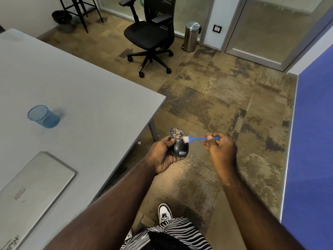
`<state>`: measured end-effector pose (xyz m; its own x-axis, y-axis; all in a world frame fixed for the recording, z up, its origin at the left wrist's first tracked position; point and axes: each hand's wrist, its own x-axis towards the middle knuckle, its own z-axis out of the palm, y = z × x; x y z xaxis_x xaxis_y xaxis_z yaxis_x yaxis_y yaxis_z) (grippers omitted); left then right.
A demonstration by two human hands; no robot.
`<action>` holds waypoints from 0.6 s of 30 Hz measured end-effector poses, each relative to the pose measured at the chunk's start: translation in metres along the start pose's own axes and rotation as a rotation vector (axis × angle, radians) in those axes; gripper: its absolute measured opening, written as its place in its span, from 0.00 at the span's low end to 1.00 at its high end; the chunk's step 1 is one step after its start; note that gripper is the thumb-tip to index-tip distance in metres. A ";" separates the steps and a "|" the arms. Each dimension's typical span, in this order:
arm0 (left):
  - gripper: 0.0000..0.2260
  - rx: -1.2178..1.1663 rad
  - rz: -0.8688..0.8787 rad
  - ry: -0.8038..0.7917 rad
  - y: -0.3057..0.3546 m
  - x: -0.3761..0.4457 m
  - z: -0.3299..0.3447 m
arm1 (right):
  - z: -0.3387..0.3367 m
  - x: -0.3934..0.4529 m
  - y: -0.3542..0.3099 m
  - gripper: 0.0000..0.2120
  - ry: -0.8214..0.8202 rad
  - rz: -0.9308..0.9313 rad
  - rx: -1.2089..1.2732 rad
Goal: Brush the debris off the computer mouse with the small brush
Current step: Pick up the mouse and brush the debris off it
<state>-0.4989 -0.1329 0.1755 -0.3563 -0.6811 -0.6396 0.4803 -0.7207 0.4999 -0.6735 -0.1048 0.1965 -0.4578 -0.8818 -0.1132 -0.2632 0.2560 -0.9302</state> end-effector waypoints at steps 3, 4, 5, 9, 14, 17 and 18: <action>0.18 -0.006 -0.011 -0.005 0.000 -0.001 0.000 | -0.008 0.012 -0.001 0.09 0.093 0.034 -0.020; 0.18 -0.005 -0.012 -0.007 0.000 -0.001 0.000 | -0.009 0.012 -0.001 0.09 0.080 0.020 0.003; 0.18 -0.002 -0.011 -0.010 0.000 -0.001 0.000 | -0.009 0.011 -0.001 0.11 0.050 -0.003 0.016; 0.19 0.013 -0.008 -0.017 0.000 0.000 0.000 | -0.005 0.008 -0.001 0.13 0.002 -0.034 -0.078; 0.19 0.004 -0.017 -0.017 0.000 -0.002 -0.002 | -0.010 0.017 -0.004 0.10 0.041 -0.037 -0.038; 0.18 -0.001 -0.019 -0.030 0.001 -0.002 -0.003 | -0.006 0.015 -0.003 0.12 -0.012 -0.098 -0.128; 0.18 -0.002 -0.021 -0.032 0.001 -0.002 -0.004 | -0.006 0.017 -0.003 0.11 0.013 -0.087 -0.167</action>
<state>-0.4948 -0.1317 0.1753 -0.3914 -0.6699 -0.6309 0.4739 -0.7344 0.4858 -0.6859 -0.1177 0.1993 -0.4375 -0.8987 -0.0291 -0.4394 0.2419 -0.8651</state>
